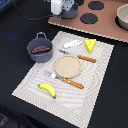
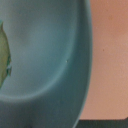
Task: Interact with the objects in diverse but meaningful ways.
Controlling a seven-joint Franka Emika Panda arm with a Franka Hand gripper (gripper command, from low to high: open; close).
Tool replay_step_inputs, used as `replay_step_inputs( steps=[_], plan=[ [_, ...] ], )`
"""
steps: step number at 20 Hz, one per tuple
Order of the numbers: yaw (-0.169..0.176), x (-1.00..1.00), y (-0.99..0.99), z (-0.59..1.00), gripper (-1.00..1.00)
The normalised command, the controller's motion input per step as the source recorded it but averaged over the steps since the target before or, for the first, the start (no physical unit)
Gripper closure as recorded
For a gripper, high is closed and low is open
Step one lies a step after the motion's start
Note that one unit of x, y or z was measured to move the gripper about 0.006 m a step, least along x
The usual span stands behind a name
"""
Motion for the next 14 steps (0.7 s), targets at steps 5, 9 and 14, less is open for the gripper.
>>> replay_step_inputs(
  steps=[5,9,14],
  plan=[
    [0.000,-0.19,0.10,-0.26,1.00],
    [0.000,-0.22,0.10,-0.28,1.00],
    [0.000,-0.24,0.09,-0.27,1.00]
  ],
)
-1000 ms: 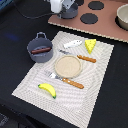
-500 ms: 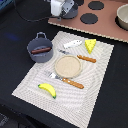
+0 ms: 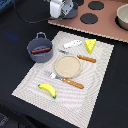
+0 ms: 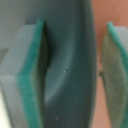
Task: Interact with the objects in diverse but meaningful ways.
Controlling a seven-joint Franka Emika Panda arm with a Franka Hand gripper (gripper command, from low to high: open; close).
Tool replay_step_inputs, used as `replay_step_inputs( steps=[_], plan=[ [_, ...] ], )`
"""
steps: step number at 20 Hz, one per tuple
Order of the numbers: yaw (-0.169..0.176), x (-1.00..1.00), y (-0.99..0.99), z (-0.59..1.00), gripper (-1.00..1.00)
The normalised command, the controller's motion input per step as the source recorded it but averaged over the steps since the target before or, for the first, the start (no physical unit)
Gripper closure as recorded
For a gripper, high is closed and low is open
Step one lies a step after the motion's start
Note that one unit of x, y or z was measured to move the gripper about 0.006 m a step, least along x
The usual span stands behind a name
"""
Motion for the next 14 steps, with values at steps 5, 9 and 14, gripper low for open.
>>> replay_step_inputs(
  steps=[5,9,14],
  plan=[
    [0.000,-0.14,0.20,0.07,1.00],
    [0.000,-0.10,0.22,0.34,1.00],
    [-0.009,0.31,0.43,0.93,1.00]
  ],
)
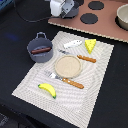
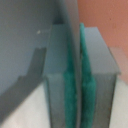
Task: Interact with the objects in diverse but meaningful ways.
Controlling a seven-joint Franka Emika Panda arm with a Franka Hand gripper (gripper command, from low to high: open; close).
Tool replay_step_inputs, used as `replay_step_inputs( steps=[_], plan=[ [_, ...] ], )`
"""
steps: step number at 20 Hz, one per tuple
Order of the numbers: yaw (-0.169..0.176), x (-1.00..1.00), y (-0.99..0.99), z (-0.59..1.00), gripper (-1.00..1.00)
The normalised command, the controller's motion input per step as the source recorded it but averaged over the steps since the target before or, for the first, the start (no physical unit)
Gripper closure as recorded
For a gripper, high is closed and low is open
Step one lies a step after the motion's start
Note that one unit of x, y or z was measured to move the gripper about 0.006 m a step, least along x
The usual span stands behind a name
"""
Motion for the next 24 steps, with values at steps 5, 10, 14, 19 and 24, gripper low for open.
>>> replay_step_inputs(
  steps=[5,10,14,19,24],
  plan=[
    [-0.036,0.82,0.36,0.99,1.00],
    [-0.043,0.90,0.17,0.81,1.00],
    [-0.045,0.92,0.00,0.47,1.00],
    [-0.048,0.89,0.00,0.24,1.00],
    [-0.049,0.85,0.03,0.08,1.00]
  ],
)
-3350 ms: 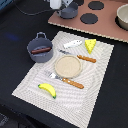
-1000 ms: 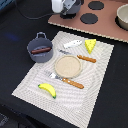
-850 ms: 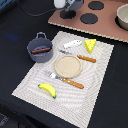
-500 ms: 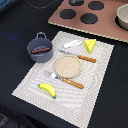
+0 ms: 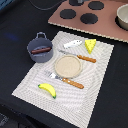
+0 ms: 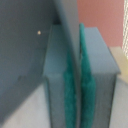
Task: Interact with the objects in diverse but meaningful ways.
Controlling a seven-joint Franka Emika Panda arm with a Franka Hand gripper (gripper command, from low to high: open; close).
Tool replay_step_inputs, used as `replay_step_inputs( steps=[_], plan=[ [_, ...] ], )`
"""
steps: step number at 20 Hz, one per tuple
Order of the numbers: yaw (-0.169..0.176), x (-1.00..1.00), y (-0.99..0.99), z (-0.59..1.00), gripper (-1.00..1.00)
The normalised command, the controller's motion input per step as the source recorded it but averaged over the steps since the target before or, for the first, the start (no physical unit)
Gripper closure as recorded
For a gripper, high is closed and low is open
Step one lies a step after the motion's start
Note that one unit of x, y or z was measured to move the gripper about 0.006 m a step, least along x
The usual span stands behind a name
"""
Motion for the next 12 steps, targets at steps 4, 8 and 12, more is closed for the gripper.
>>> replay_step_inputs(
  steps=[4,8,12],
  plan=[
    [-0.067,0.76,0.09,0.01,1.00],
    [-0.055,0.69,0.15,0.00,1.00],
    [-0.020,0.49,0.33,0.00,1.00]
  ],
)
